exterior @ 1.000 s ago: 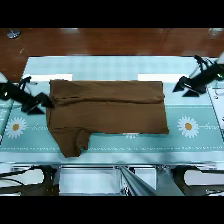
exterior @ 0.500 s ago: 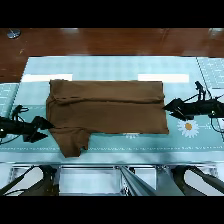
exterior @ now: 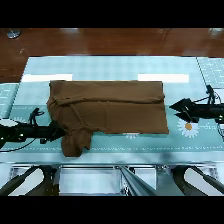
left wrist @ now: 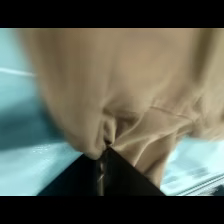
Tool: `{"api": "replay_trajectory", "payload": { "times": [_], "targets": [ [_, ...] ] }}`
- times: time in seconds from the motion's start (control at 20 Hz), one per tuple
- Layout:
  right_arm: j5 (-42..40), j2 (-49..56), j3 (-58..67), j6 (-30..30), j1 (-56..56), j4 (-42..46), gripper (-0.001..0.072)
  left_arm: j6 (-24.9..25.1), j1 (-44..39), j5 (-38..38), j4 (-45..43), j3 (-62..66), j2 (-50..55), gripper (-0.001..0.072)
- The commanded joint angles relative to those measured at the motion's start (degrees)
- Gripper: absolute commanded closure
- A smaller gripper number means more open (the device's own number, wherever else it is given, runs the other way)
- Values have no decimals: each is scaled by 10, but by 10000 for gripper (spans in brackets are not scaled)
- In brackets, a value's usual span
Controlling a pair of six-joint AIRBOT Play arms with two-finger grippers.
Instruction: Fold the shirts.
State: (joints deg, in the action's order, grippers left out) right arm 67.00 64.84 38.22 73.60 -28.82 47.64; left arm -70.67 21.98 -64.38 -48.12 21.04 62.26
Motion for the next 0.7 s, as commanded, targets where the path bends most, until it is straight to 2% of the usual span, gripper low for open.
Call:
{"api": "replay_trajectory", "payload": {
  "times": [0.0, 0.1, 0.35, 0.65],
  "targets": [
    [75, -1, -21, 52, -24, 132, 95, 41, -9, -33, 16, 3, -1, 691],
    [88, -1, -55, 57, 1, 165, 94, 40, -9, -36, 16, 12, -1, 691],
    [56, 27, -75, 54, 93, 132, 94, 40, -8, -44, 16, 56, -1, 691],
    [-23, 58, -60, 48, 105, 25, 107, 40, 45, -81, 14, 103, -1, 691]
  ]
}}
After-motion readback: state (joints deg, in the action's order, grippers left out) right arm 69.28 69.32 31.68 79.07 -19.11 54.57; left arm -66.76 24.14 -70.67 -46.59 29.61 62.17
